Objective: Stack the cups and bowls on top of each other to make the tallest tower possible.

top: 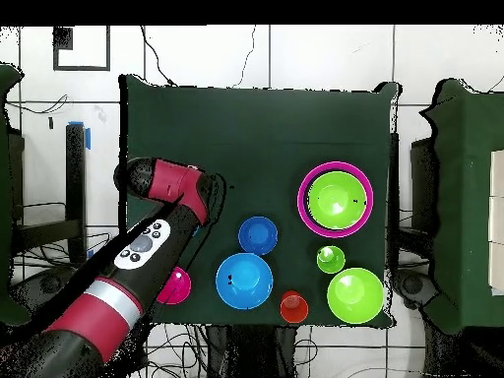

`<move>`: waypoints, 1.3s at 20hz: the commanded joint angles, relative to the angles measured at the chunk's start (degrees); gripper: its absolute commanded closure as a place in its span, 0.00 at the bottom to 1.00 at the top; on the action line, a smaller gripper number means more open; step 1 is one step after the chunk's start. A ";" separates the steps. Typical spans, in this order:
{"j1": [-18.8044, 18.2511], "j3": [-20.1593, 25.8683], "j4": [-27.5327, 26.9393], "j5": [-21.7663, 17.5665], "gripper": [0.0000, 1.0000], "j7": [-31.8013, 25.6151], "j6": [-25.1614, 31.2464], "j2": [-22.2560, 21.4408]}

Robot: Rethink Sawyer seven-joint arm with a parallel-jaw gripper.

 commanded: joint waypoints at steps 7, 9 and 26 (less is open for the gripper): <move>1.30 8.01 -2.55 -0.17 0.00 8.09 6.01 -2.07; 1.51 7.96 -2.95 0.33 0.00 9.54 6.62 -1.78; 4.82 9.85 0.57 4.43 0.00 13.23 4.47 -2.95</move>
